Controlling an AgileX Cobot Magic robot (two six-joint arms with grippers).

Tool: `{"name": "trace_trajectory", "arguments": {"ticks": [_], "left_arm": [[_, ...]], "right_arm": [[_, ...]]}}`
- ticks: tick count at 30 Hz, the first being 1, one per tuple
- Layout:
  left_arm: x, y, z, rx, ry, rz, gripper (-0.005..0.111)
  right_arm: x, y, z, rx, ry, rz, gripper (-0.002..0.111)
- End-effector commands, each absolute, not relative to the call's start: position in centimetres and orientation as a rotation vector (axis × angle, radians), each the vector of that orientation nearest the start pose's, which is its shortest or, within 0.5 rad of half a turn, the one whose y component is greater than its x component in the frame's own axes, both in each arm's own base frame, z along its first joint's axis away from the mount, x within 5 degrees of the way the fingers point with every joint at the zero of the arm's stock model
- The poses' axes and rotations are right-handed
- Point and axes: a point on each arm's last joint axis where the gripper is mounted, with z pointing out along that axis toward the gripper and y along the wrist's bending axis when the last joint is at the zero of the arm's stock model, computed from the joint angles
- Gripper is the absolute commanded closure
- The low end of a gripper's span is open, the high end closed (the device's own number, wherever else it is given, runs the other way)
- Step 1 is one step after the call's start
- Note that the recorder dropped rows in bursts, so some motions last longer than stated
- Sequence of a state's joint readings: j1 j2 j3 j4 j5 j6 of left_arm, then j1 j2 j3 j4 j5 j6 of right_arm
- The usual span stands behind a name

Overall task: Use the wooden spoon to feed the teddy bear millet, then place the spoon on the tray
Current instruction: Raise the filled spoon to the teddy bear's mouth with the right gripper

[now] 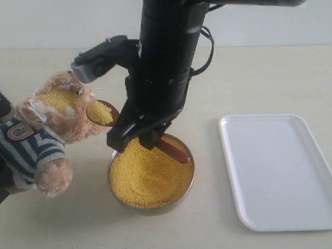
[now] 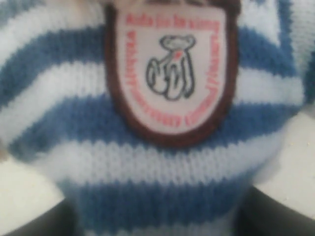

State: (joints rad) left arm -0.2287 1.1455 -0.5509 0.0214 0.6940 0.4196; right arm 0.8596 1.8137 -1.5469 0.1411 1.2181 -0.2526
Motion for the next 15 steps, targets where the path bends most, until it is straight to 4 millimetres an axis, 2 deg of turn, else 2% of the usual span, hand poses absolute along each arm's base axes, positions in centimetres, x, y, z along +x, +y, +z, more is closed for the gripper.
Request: {"name": "trace_trajectory", "arguments": {"ticks": [1,2,5,13,15], "left_arm": [[17.7,-4.2,20.9,0.892,2.612,0.059,0.103],[17.7,-4.2,20.9,0.885,2.612,0.050,0.103],[17.7,-4.3,20.9,0.869,2.610,0.035,0.103],[17.8,-4.3,21.0,0.866,2.600,0.036,0.103],[17.8,-4.3,21.0,0.866,2.600,0.036,0.103]], "right_arm": [[24.0,29.6,30.9,-1.478,2.488,0.326,0.109],[24.1,29.8,31.6,-1.461,2.467,0.337,0.109],[24.5,30.2,31.7,-1.447,2.463,0.348,0.109],[24.8,33.0,29.5,-1.459,2.529,0.590,0.109],[25.2,33.6,29.0,-1.458,2.536,0.603,0.109]]}}
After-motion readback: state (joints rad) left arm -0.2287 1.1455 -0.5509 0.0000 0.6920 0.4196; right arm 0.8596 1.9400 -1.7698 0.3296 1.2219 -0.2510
